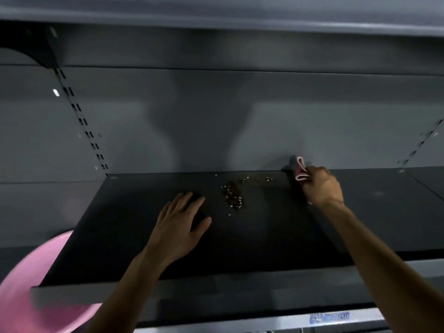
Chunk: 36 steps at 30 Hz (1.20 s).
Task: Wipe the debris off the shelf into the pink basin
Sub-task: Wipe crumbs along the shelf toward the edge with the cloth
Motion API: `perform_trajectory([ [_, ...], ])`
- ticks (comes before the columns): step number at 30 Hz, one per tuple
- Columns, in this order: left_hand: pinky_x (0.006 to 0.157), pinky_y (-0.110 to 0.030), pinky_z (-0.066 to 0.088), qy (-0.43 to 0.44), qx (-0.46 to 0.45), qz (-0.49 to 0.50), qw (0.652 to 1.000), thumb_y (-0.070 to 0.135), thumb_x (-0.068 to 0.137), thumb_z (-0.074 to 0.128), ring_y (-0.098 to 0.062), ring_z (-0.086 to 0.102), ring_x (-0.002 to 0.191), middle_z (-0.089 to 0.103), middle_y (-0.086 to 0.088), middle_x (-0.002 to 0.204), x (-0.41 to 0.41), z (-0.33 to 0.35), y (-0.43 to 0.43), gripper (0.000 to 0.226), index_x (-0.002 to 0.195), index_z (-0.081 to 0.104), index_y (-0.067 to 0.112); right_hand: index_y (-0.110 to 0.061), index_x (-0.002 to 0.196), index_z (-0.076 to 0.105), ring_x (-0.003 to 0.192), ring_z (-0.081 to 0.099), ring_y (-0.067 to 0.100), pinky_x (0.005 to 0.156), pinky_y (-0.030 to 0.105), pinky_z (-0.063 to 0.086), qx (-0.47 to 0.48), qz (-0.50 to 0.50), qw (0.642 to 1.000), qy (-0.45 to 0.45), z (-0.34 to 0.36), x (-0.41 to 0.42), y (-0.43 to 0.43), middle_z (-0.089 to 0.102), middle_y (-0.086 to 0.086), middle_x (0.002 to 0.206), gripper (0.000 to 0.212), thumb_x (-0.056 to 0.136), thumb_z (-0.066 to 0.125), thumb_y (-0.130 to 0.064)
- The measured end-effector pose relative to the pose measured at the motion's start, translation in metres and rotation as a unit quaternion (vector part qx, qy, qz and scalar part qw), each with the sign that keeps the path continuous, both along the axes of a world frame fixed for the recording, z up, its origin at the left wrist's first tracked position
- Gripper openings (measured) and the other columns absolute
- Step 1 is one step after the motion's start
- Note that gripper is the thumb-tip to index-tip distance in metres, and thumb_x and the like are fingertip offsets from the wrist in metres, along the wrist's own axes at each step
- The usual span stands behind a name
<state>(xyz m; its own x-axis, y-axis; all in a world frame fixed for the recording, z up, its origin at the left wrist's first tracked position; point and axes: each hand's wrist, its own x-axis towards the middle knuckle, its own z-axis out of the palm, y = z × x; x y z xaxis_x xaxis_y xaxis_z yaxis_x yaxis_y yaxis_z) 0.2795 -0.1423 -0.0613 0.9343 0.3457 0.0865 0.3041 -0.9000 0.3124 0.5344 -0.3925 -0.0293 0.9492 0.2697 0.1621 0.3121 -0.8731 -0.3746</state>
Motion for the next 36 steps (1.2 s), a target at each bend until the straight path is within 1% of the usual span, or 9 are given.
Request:
perform_trajectory([
  [5,0.122,-0.038,0.006,-0.011,0.033,0.014,0.999,0.07,0.087,0.01,-0.015,0.006,0.15,0.016,0.003,0.162,0.001,-0.005,-0.001,0.074,0.151,0.025,0.036,-0.01,0.119,0.057,0.099,0.061,0.039,0.087,0.044,0.05,-0.007,0.036,0.999,0.003,-0.006,-0.012,0.053,0.056,0.016,0.117,0.028,0.095,0.055,-0.023],
  [15,0.122,-0.038,0.008,-0.025,0.033,0.008,0.999,0.068,0.089,0.012,-0.015,0.008,0.15,0.019,0.004,0.161,-0.003,-0.007,0.0,0.071,0.15,0.026,0.036,-0.017,0.111,0.063,0.098,0.059,0.022,0.081,0.026,0.046,0.06,0.284,0.957,-0.009,-0.009,-0.062,0.143,0.056,0.0,0.111,0.023,0.089,0.062,-0.014],
  [18,0.122,-0.037,0.005,-0.021,0.038,0.01,0.999,0.065,0.094,0.018,-0.013,0.005,0.15,0.016,0.005,0.162,-0.002,-0.008,0.001,0.064,0.151,0.024,0.037,-0.021,0.102,0.063,0.081,0.057,0.016,0.07,0.024,0.043,0.073,0.238,0.968,-0.023,-0.001,-0.056,0.111,0.056,-0.003,0.095,0.018,0.098,0.052,-0.035],
  [21,0.122,-0.038,0.003,-0.023,0.037,0.014,0.999,0.061,0.097,0.024,-0.014,0.004,0.15,0.014,0.005,0.162,0.0,-0.007,-0.002,0.059,0.151,0.023,0.037,-0.021,0.093,0.061,0.078,0.062,0.027,0.071,0.033,0.051,0.045,0.124,0.991,-0.025,-0.003,-0.023,0.066,0.061,0.006,0.089,0.039,0.098,0.041,-0.055],
  [23,0.122,-0.04,0.003,-0.02,0.035,0.016,0.999,0.06,0.097,0.024,-0.015,0.003,0.15,0.013,0.005,0.162,0.003,-0.006,-0.003,0.059,0.151,0.023,0.036,-0.018,0.106,0.061,0.085,0.064,0.033,0.078,0.042,0.055,0.02,0.057,0.998,0.012,-0.007,-0.007,0.051,0.064,0.014,0.101,0.029,0.096,0.05,-0.042],
  [25,0.122,-0.041,0.003,-0.017,0.027,0.018,0.999,0.06,0.097,0.025,-0.015,0.002,0.15,0.012,0.005,0.162,0.004,-0.005,-0.004,0.059,0.151,0.022,0.036,-0.015,0.112,0.06,0.091,0.063,0.038,0.08,0.041,0.053,-0.007,0.045,0.999,0.015,-0.011,-0.005,0.055,0.061,0.017,0.11,0.026,0.094,0.054,-0.032],
  [30,0.122,-0.041,0.003,-0.022,0.026,0.014,0.999,0.061,0.097,0.025,-0.016,0.003,0.15,0.014,0.004,0.162,0.004,-0.004,-0.005,0.059,0.151,0.023,0.036,-0.012,0.112,0.06,0.098,0.062,0.038,0.081,0.039,0.047,0.021,0.087,0.996,-0.021,-0.009,-0.037,0.115,0.057,0.013,0.116,0.029,0.098,0.05,-0.036],
  [33,0.122,-0.04,0.003,-0.025,0.026,0.017,0.999,0.06,0.097,0.027,-0.017,0.005,0.15,0.016,0.003,0.161,0.004,-0.005,-0.004,0.059,0.15,0.025,0.035,-0.015,0.112,0.063,0.091,0.064,0.029,0.076,0.035,0.049,0.016,0.174,0.984,-0.039,-0.015,-0.057,0.149,0.057,0.007,0.115,0.022,0.097,0.051,-0.027],
  [36,0.122,-0.041,0.005,-0.025,0.032,0.013,0.999,0.06,0.097,0.026,-0.018,0.006,0.149,0.018,0.003,0.161,0.002,-0.006,-0.002,0.059,0.15,0.025,0.035,-0.012,0.114,0.065,0.099,0.061,0.029,0.084,0.036,0.049,0.012,0.258,0.966,-0.01,-0.011,-0.073,0.178,0.057,0.008,0.118,0.023,0.092,0.057,-0.015],
])
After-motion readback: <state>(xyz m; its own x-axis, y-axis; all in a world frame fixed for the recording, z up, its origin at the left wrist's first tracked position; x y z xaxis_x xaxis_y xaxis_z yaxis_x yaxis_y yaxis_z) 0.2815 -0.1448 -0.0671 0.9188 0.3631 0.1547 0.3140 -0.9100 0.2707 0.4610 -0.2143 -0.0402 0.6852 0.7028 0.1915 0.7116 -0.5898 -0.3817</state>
